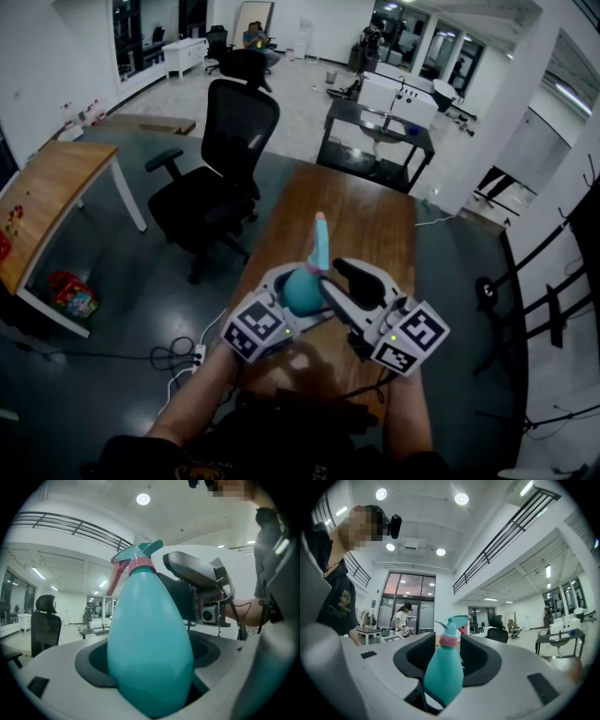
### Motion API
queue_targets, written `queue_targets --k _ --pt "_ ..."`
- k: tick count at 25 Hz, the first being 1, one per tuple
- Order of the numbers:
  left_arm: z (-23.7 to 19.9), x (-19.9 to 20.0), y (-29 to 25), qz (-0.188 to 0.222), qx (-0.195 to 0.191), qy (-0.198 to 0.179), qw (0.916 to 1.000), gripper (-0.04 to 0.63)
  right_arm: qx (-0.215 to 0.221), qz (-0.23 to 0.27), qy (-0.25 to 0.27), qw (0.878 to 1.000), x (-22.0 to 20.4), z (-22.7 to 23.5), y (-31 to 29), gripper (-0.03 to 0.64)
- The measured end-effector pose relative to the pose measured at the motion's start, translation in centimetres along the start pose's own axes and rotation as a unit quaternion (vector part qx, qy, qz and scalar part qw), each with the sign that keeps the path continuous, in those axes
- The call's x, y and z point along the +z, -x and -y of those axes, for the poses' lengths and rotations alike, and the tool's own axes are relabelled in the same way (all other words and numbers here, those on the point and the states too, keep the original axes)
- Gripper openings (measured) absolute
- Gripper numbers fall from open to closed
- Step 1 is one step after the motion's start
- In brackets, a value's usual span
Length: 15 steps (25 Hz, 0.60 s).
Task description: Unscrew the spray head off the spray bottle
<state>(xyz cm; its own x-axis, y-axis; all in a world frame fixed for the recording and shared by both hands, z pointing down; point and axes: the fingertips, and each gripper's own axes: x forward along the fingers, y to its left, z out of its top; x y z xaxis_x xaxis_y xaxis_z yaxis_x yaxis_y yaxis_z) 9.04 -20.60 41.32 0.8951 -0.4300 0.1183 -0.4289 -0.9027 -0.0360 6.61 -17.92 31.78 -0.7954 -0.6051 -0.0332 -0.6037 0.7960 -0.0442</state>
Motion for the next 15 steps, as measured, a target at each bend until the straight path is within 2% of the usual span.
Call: queue_targets --k 4,11,15 --pt "-1.6 -0.6 -0.1 -0.018 0.044 0.001 0.9989 0.437 -0.047 -0.006 -0.03 0.998 -0.6 0.7 -1.2 0.166" --pt "-3.0 -1.7 -0.2 -0.048 0.096 -0.015 0.9941 0.437 -0.092 -0.012 -0.065 0.994 -1.5 1.8 -2.7 0.166" --pt "-3.3 -2.3 -0.3 -0.062 0.106 -0.018 0.9922 0.437 -0.107 -0.02 -0.066 0.992 -1.8 1.8 -3.2 0.166"
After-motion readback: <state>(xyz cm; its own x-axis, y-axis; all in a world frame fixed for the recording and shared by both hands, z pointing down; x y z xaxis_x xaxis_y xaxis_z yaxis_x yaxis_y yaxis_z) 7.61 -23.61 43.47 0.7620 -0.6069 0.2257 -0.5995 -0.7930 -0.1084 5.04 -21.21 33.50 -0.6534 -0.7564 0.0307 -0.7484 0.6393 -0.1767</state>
